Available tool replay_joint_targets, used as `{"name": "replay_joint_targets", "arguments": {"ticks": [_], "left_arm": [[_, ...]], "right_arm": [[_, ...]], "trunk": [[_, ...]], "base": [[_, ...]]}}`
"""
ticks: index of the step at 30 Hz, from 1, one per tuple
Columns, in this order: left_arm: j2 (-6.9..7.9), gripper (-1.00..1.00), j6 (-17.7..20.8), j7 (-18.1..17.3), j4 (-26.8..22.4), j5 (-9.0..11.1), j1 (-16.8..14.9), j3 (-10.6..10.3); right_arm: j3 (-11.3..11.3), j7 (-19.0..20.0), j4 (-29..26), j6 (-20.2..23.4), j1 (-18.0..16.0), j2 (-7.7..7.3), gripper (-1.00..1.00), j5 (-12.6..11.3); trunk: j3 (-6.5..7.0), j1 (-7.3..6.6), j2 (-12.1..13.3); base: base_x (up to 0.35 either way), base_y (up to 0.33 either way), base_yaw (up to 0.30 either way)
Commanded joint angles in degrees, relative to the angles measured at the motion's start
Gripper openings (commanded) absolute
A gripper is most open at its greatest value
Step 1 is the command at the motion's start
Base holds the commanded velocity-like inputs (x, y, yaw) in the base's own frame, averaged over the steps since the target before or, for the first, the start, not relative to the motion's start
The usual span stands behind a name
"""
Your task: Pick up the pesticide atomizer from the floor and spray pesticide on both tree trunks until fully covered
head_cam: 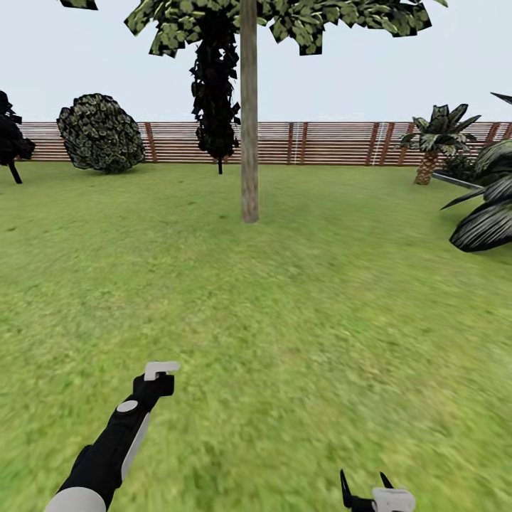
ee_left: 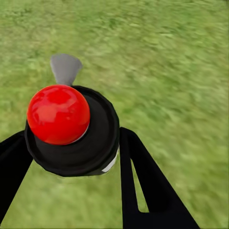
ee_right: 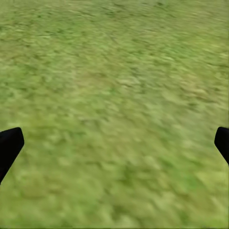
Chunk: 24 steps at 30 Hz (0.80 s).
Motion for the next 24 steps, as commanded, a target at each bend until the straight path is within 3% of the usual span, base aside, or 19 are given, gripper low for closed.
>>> {"name": "replay_joint_targets", "arguments": {"ticks": [1, 15, 24], "left_arm": [[-0.01, -1.00, 0.00, 0.00, 0.03, -0.01, 0.00, 0.00], [0.00, -1.00, 0.00, 0.00, 0.08, -0.01, 0.01, 0.00], [-0.01, -1.00, 0.00, 0.00, 0.08, -0.01, 0.01, 0.00]], "right_arm": [[0.00, 0.00, 0.00, 0.00, 0.00, 0.00, 1.00, 0.00], [0.00, 0.00, 0.00, 0.00, 0.00, 0.00, 1.00, 0.00], [0.00, 0.00, 0.00, 0.00, 0.00, 0.00, 1.00, 0.00]], "trunk": [[0.00, 0.00, 0.00], [0.00, 0.00, 0.00], [0.00, 0.00, 0.00]], "base": [[0.339, 0.000, 0.000], [0.339, 0.055, 0.005], [0.339, 0.015, 0.182]]}}
